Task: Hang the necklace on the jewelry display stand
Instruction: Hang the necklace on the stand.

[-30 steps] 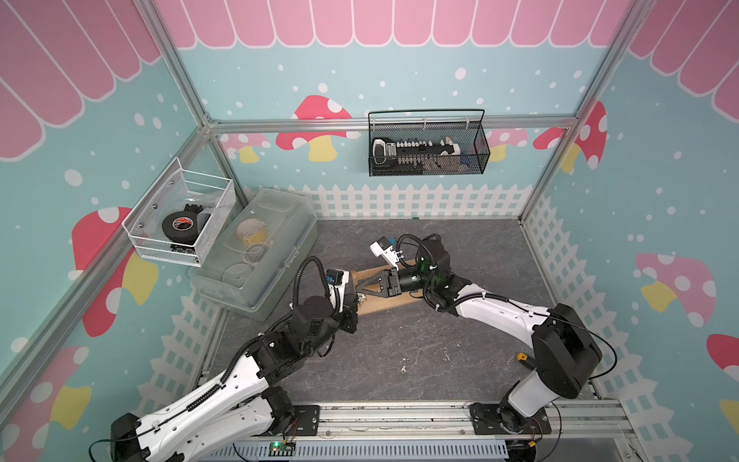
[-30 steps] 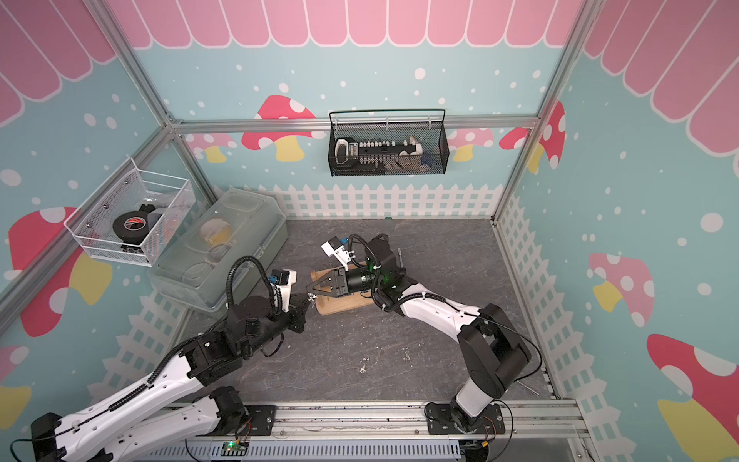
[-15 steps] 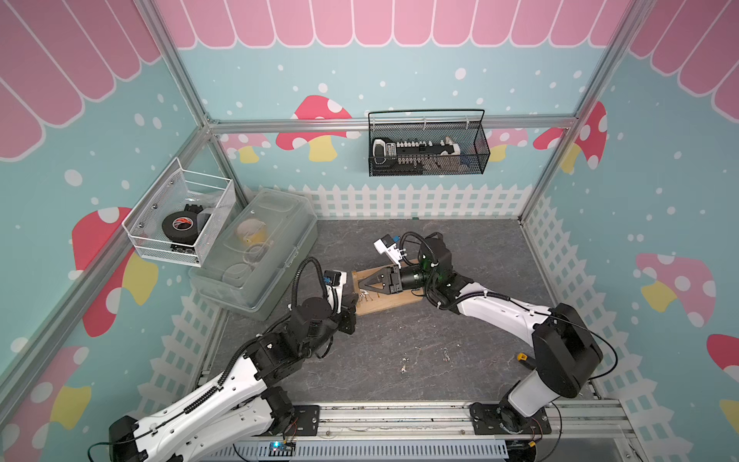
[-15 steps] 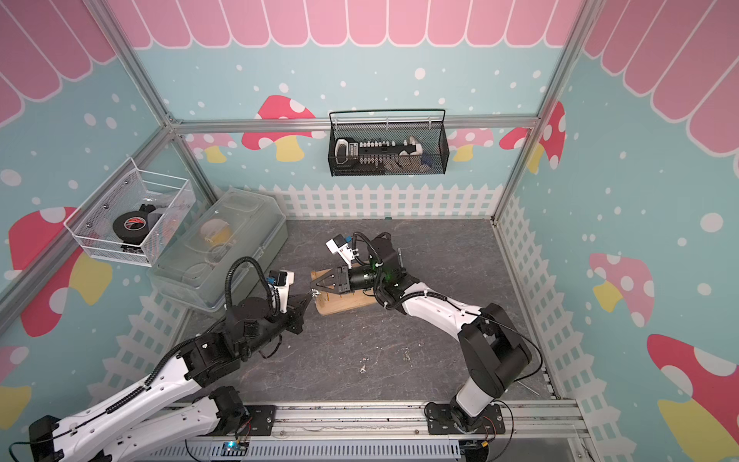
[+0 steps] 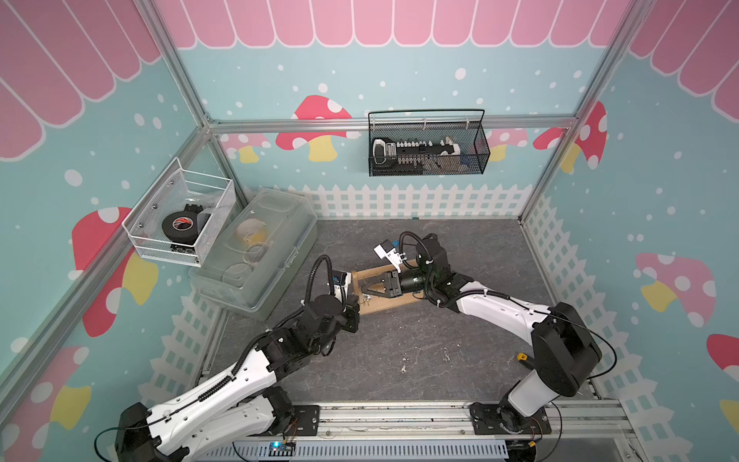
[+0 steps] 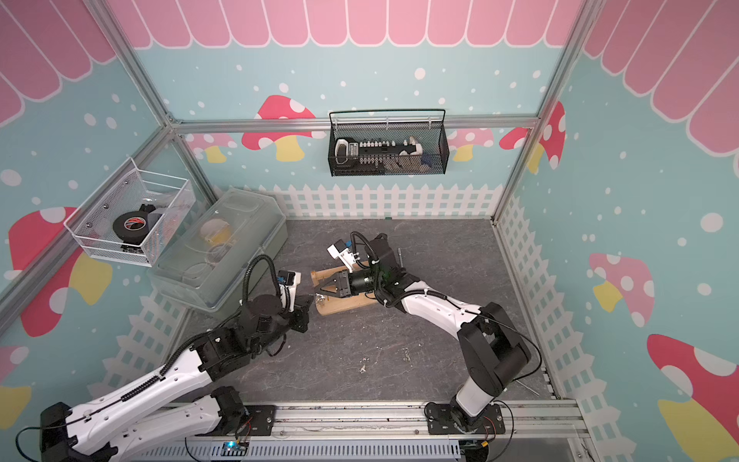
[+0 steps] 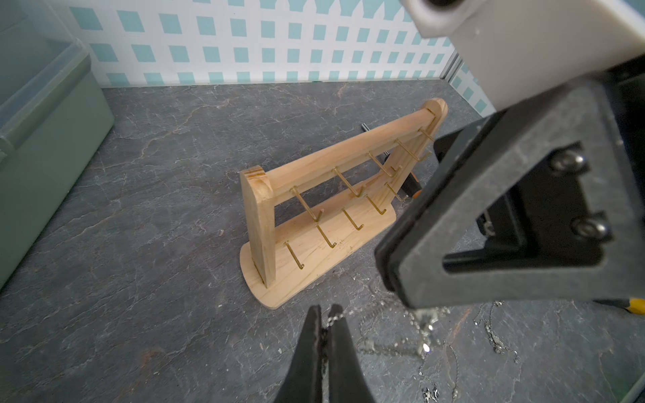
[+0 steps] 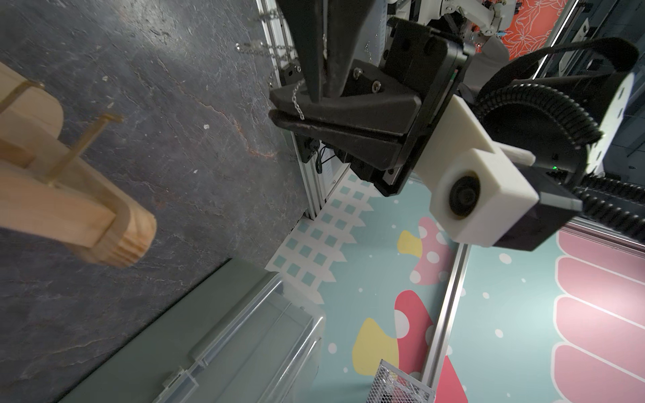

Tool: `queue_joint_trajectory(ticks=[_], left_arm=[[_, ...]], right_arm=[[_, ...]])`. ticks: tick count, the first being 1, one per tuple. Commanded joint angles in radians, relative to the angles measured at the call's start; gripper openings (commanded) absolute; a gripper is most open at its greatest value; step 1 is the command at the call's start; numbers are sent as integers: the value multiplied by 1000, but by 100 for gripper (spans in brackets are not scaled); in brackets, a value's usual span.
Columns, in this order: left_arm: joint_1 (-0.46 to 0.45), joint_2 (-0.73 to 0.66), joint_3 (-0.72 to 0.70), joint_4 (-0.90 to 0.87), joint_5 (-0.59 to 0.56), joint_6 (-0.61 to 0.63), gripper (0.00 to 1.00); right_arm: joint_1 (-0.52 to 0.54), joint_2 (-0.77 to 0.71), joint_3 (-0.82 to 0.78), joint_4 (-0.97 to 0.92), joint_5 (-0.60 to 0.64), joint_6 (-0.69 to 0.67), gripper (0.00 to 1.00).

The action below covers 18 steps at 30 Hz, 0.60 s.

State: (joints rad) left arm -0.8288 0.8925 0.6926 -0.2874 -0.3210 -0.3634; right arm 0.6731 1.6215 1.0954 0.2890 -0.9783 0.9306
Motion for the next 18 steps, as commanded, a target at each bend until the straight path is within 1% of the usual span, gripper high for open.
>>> queue_joint_trajectory(ticks=[1,4,6,11,15,18], left_arm=[[15,13,35,9,-19,0,0],[41,29,36,20,-4,-2,0],[61,44,40,32,33,-4,0],[91,87,63,69,68,1,0],[97,147,98,73,123,13,0],[98,174,102,86,123,15,0]], right_arm=[[-4,24,28,-49,3,-60,0],[-4,28,31,-69,7,-85,0],[-4,24,31,-83,23,-107,0],[-4,21,61,-196,91,-209,0],[-9,31,77,-228,120,-247,0],[-18,26,86,-274,165,-285,0]])
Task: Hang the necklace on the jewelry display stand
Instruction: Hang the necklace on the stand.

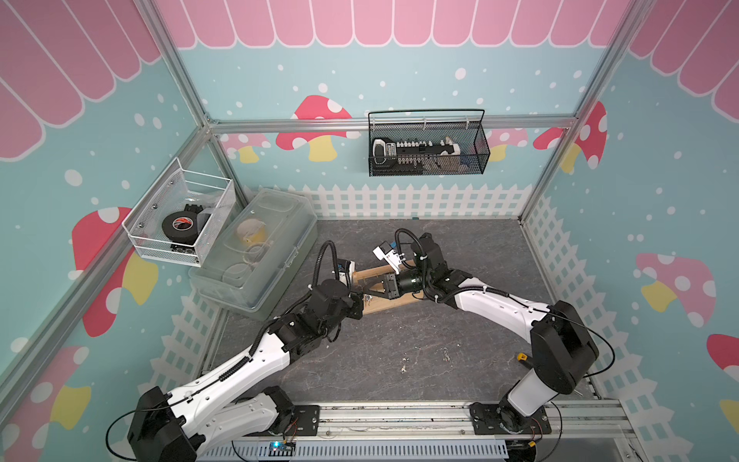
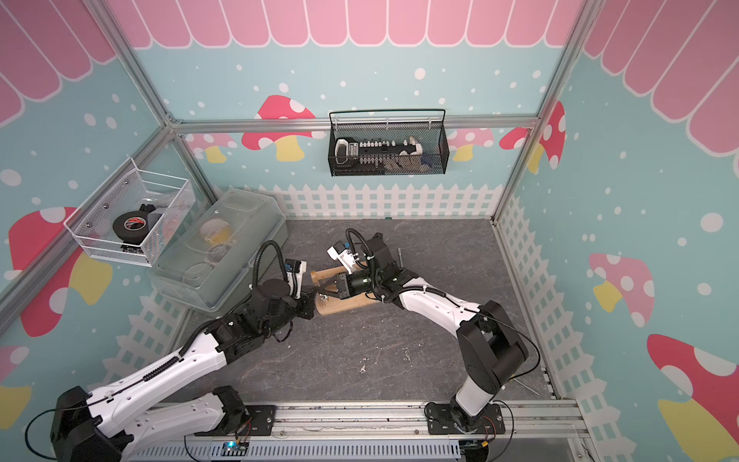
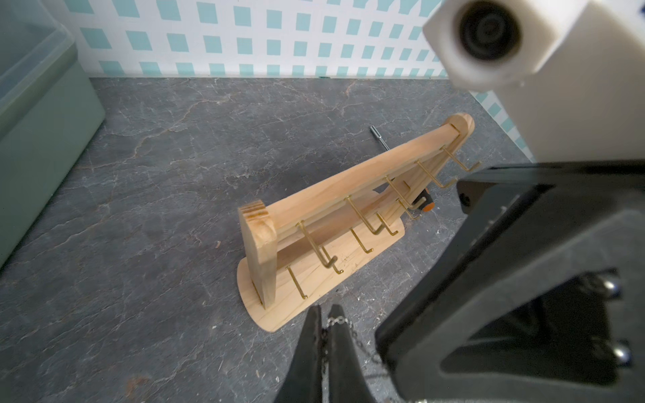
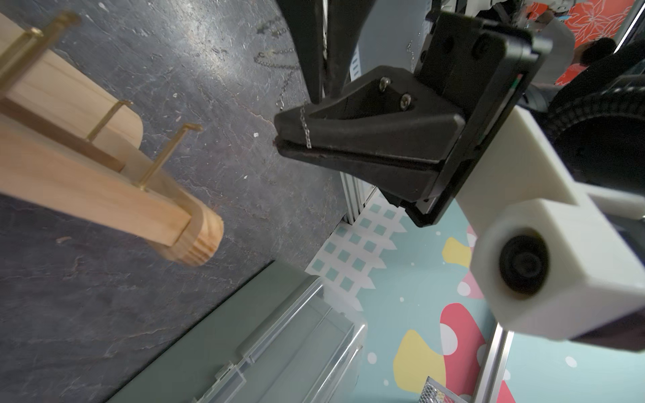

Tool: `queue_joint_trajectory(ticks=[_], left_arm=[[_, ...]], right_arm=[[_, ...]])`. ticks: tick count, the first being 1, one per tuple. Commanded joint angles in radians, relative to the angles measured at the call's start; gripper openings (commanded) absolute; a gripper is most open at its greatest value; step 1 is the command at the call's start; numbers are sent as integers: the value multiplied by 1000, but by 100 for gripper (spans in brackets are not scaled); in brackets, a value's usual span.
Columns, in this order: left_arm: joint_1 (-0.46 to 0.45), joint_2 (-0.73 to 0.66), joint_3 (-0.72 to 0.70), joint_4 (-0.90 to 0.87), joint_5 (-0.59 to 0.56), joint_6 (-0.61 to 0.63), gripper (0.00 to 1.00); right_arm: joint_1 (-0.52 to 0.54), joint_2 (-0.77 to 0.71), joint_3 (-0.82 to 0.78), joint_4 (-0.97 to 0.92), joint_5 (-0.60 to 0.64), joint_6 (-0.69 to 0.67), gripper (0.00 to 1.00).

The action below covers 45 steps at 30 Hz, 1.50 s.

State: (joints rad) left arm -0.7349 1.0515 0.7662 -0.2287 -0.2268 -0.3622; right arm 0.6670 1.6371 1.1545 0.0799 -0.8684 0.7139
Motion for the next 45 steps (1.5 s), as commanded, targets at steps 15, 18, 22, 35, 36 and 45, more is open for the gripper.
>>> queue_joint_trajectory(ticks=[15,18,22,35,36,45], left_arm=[[52,114,82,43,40,32,0],[55,117,83,45,43,36,0],[62,124,85,44,41,37,0],[80,168,120,31,55,45,0],[83,172,123,27,55,45,0],[84,197,141,6,59,43,0]], right_arm=[[-49,49,58,-121,131,-150,0],[-53,60,71,-122,121,-154,0],[-53,67,80,-120,118,-152,0],[-52,86,109,-151,153,-166,0],[-51,88,112,-159,155,-172,0],[-49,96,116,-198,148,-191,10]])
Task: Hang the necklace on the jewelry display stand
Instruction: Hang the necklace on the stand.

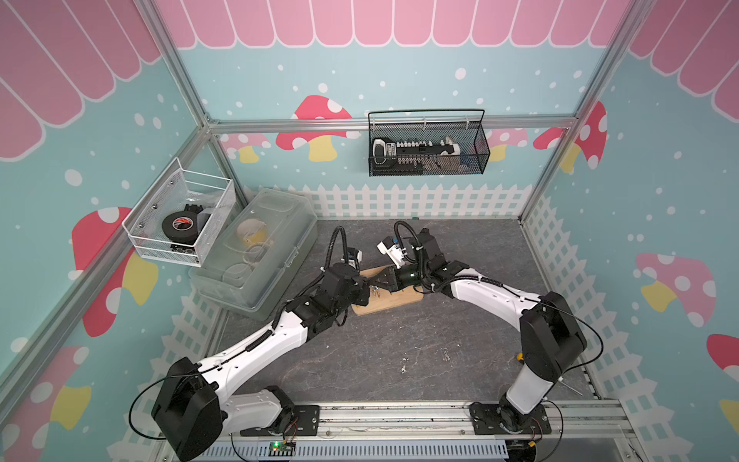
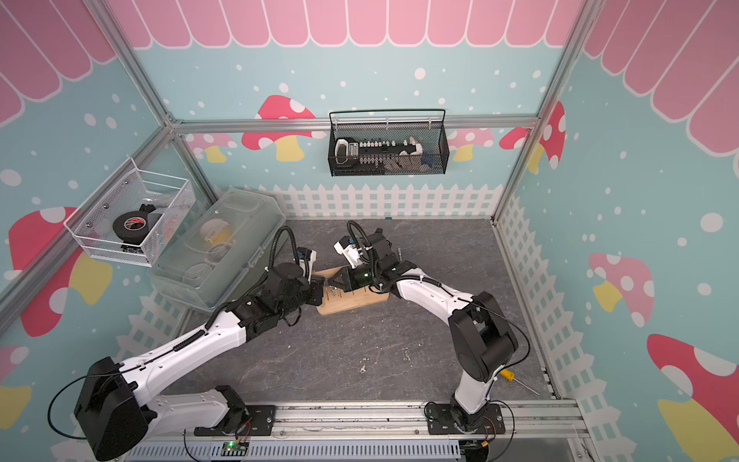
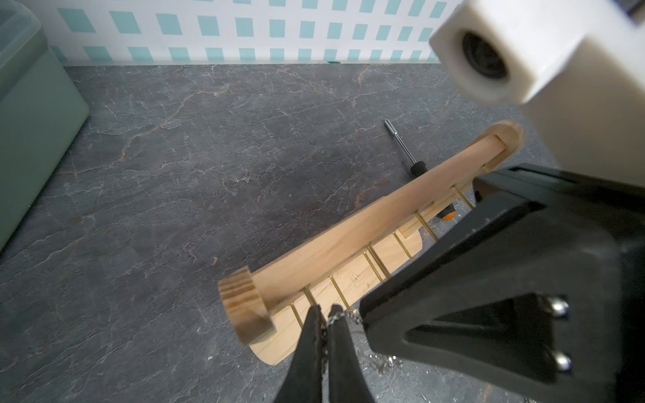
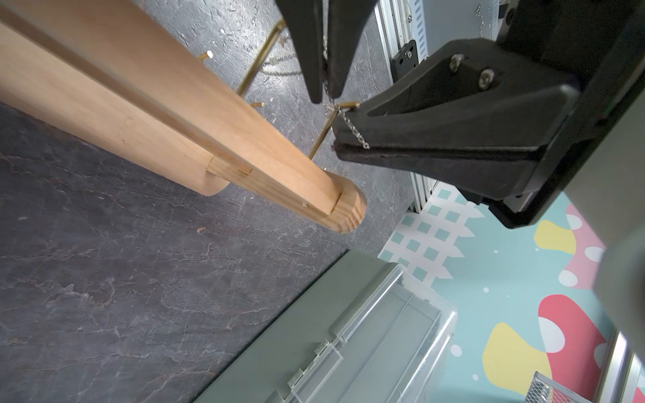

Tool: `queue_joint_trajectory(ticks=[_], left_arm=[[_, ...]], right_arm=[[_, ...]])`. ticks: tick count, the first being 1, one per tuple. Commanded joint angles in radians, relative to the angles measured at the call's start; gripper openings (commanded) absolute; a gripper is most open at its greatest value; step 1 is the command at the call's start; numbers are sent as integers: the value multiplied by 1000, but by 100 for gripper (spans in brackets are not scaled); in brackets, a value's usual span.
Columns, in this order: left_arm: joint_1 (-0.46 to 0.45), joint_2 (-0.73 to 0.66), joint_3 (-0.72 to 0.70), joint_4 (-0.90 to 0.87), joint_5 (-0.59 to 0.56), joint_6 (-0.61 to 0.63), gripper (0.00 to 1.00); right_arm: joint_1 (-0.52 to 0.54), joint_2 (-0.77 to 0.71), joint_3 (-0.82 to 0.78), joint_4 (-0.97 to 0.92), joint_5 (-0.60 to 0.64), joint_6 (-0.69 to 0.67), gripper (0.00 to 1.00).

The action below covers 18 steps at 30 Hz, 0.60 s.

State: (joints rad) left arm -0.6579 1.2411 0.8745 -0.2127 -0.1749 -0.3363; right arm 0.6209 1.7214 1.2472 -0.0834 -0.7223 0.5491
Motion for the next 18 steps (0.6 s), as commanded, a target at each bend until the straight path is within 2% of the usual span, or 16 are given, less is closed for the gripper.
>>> queue_joint_trajectory(ticks=[1,3,10,18], left_arm=[[7,7,33,-12,7,16,0],[7,7,32,-13,8,16,0],[8,0,33,-31,14,20,0],[8,9,83,-109,63,53,0]], right_arm=[[-3,8,20,-36,1,-29,11],[-3,3,20,-40,3,-32,15],[-3,-12,24,-60,7,-51,16],[2,-36,-13,-21,60,-101,23]])
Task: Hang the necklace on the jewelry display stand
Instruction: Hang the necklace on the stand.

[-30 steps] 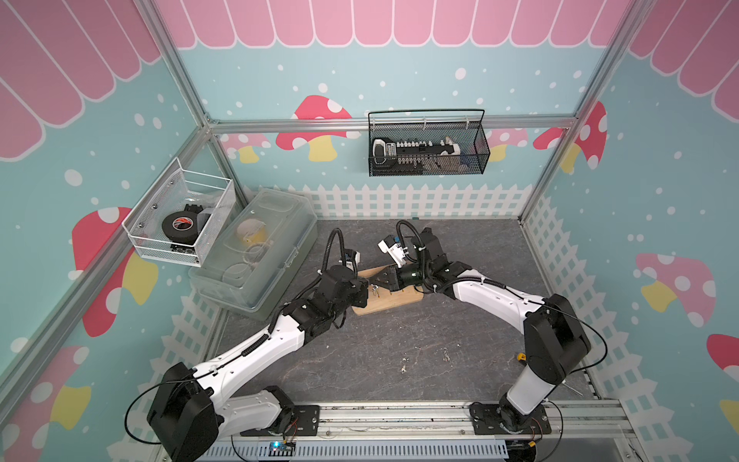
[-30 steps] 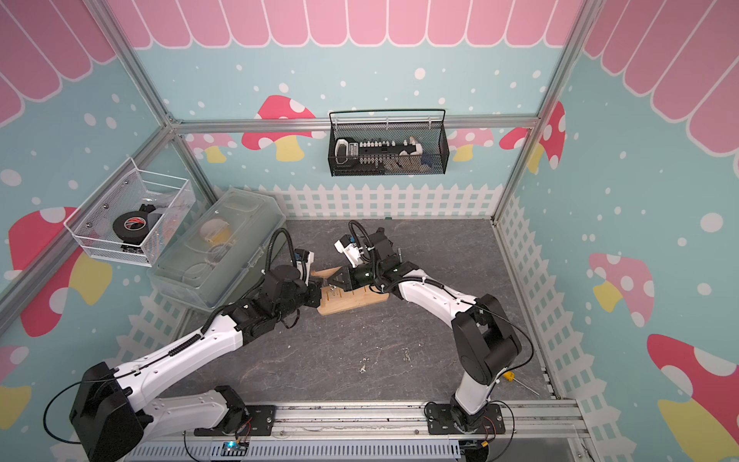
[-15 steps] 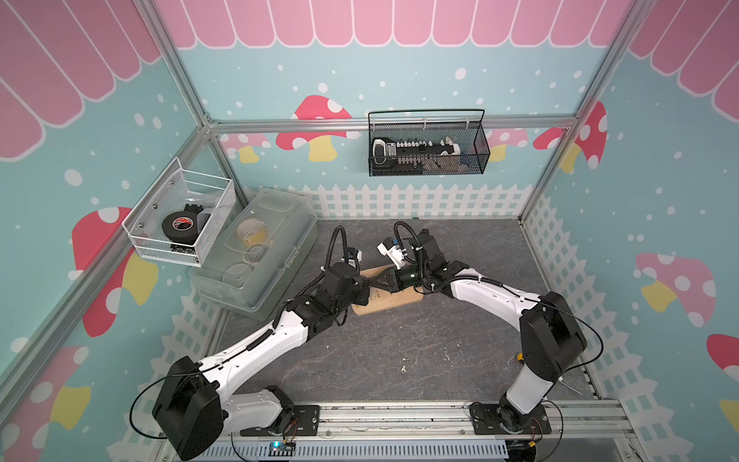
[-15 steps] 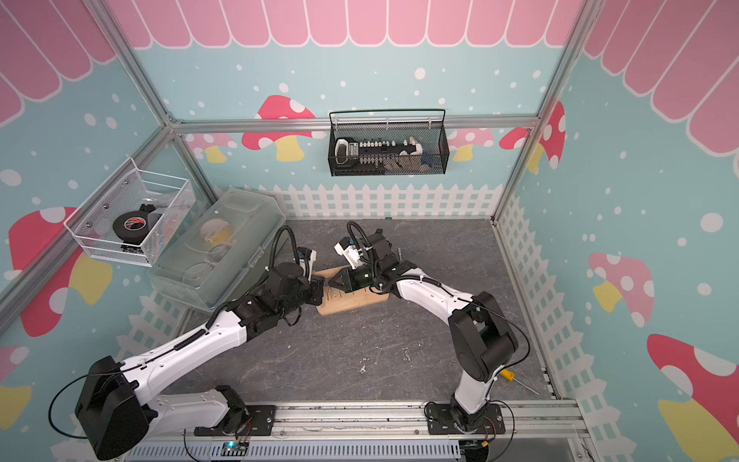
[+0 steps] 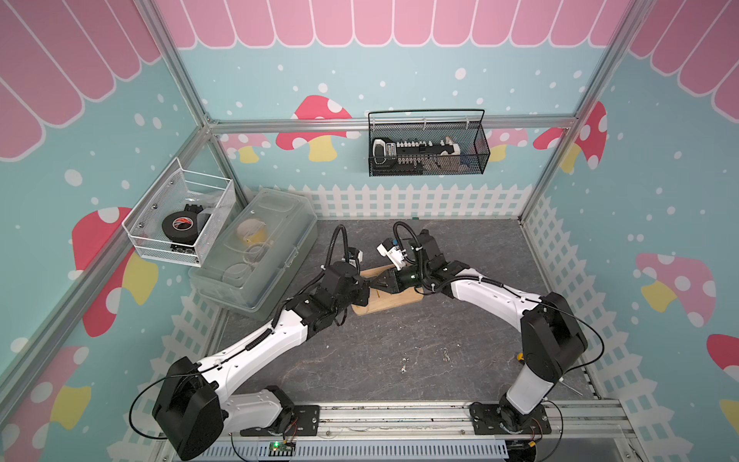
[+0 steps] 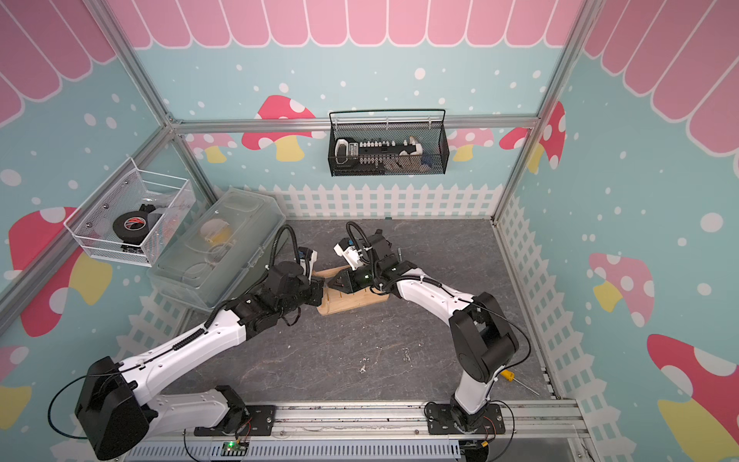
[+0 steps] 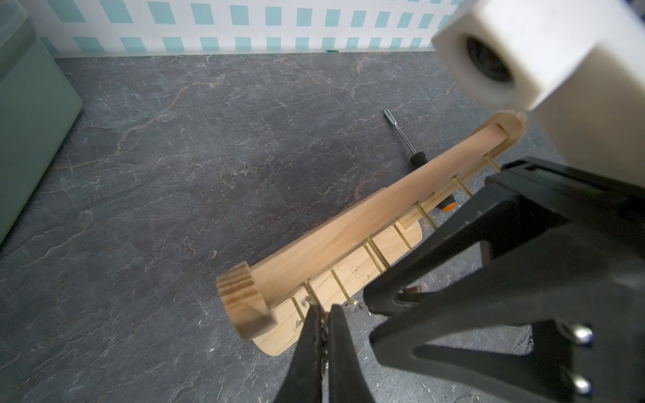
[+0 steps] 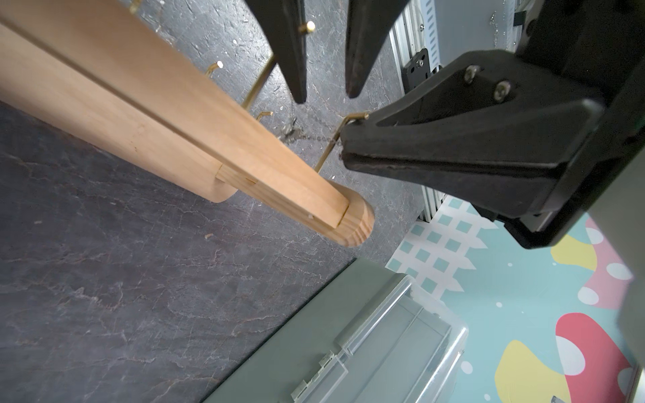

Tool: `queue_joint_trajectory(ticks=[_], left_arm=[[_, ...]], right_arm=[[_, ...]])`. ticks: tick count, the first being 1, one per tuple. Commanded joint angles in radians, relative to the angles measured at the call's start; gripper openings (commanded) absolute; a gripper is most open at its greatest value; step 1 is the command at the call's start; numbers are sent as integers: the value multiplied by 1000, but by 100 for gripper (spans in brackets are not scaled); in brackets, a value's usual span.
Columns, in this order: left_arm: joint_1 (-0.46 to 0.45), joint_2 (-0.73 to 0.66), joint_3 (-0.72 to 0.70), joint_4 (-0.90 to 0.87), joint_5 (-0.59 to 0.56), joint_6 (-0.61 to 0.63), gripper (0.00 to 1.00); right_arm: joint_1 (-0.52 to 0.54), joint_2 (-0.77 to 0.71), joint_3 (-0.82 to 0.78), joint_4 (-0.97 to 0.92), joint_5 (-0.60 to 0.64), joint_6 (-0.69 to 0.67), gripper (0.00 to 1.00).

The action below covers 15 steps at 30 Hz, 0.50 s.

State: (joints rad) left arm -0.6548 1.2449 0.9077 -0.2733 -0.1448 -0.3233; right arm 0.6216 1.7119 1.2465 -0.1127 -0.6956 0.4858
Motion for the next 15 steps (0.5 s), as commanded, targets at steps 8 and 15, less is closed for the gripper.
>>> queue_joint_trajectory(ticks=[8,15], left_arm=[[7,20,74,-89,25,54,0],[16,30,77,-97,31,57,0]], right_arm=[[47,-69,-103,111,168,-69,32],[86,-104,-181,201,304,-58,33]])
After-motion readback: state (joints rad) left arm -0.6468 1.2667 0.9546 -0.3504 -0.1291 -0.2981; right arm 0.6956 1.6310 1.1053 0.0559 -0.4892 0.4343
